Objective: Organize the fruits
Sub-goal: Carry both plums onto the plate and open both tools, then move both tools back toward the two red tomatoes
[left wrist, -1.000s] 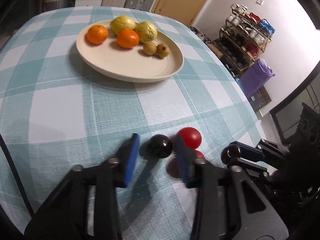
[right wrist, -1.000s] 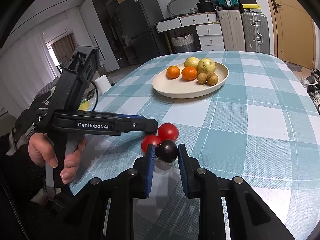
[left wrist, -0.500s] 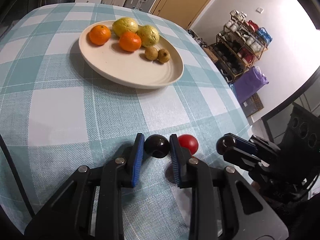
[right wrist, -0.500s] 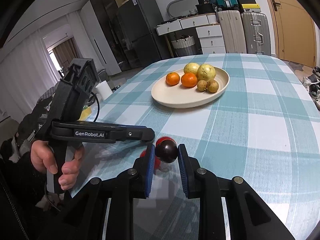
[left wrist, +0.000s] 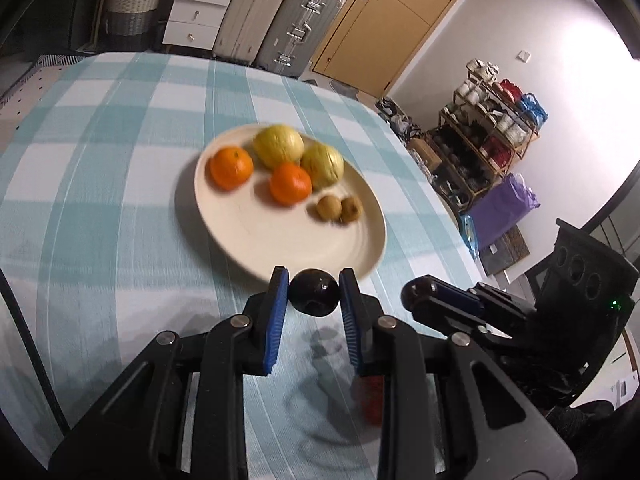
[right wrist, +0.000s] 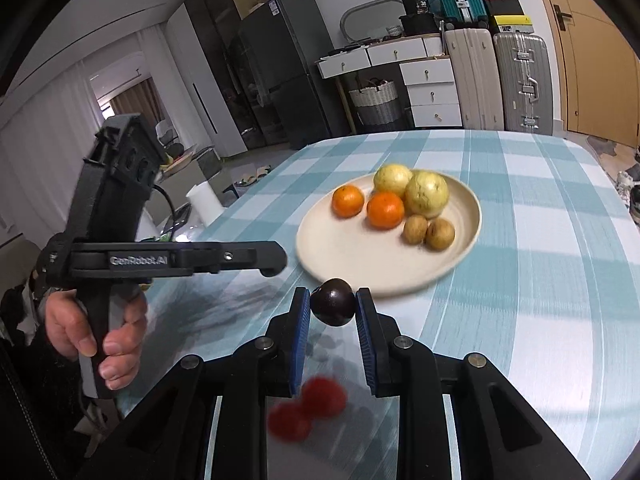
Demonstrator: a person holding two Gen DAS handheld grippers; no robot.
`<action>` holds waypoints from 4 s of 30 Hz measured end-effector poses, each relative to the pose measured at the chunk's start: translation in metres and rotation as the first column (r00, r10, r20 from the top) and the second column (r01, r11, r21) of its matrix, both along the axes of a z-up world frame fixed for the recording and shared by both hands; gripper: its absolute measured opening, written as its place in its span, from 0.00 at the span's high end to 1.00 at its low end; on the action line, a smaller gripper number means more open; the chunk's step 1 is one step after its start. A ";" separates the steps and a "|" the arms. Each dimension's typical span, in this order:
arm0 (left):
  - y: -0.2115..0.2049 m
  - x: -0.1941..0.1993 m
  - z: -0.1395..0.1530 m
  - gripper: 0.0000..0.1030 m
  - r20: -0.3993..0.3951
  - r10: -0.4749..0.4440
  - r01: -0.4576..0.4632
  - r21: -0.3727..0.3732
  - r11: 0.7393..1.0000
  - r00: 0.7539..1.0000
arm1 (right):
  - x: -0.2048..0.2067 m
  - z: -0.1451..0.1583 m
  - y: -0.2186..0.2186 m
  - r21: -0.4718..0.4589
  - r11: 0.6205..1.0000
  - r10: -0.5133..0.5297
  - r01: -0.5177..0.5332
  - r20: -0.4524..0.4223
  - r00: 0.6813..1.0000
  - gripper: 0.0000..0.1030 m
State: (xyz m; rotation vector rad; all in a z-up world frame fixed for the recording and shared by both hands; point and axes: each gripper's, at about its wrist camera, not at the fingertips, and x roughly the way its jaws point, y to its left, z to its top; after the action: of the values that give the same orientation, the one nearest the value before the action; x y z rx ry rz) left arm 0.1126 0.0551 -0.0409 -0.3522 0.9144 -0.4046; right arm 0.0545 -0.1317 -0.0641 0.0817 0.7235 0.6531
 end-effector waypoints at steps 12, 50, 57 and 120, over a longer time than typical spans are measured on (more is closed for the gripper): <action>0.004 0.062 -0.008 0.78 -0.021 0.043 -0.044 -0.038 0.998 0.999 | 0.063 0.001 0.016 -0.014 1.000 -0.013 0.013 0.009 1.000 0.77; 0.003 0.082 -0.012 0.59 -0.004 0.101 -0.101 -0.003 0.995 0.995 | 0.089 0.012 0.013 -0.003 0.995 -0.100 0.100 0.086 0.991 0.41; -0.003 0.052 0.002 0.23 0.038 0.140 -0.142 0.079 0.987 0.989 | 0.068 0.024 -0.005 0.032 0.986 -0.164 0.161 0.113 0.980 0.15; -0.093 -0.100 -0.049 0.11 -0.114 -0.051 0.075 0.209 0.975 0.992 | -0.051 0.007 -0.048 -0.007 0.972 -0.235 0.235 0.022 0.972 0.00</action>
State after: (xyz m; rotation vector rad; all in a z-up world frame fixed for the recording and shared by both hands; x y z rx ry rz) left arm 0.0124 -0.0380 -0.0896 -0.1497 1.0665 -0.3443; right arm 0.0035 -0.1796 -0.0572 0.1487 0.6842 0.4231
